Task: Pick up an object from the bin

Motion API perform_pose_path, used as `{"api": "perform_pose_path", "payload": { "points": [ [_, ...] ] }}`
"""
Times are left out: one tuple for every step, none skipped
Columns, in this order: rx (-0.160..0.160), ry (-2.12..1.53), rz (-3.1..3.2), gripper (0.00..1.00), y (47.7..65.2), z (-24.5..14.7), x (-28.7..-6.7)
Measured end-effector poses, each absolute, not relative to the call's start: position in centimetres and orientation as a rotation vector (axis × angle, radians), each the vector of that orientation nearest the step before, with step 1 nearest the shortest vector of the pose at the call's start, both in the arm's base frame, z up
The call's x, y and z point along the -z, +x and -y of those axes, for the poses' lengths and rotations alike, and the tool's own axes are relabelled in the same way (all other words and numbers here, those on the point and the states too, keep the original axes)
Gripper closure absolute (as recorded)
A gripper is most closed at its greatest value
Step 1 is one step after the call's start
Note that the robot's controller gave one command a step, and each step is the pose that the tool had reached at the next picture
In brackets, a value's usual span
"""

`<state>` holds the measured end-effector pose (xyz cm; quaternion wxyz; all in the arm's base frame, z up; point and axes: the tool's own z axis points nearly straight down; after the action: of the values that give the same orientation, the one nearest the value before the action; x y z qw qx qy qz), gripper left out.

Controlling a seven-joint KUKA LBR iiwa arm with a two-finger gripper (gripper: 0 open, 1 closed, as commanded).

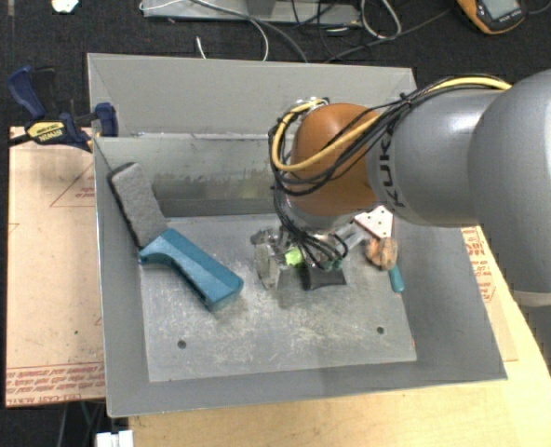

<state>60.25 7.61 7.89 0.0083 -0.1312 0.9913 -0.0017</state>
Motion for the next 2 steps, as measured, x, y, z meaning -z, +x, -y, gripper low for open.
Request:
{"api": "perform_pose_path", "payload": {
  "points": [
    [0.004,-0.41,-3.098,0.0,60.24,-7.63,-7.88],
    [0.004,-0.41,-3.098,0.0,60.24,-7.65,-7.87]
  ]
}}
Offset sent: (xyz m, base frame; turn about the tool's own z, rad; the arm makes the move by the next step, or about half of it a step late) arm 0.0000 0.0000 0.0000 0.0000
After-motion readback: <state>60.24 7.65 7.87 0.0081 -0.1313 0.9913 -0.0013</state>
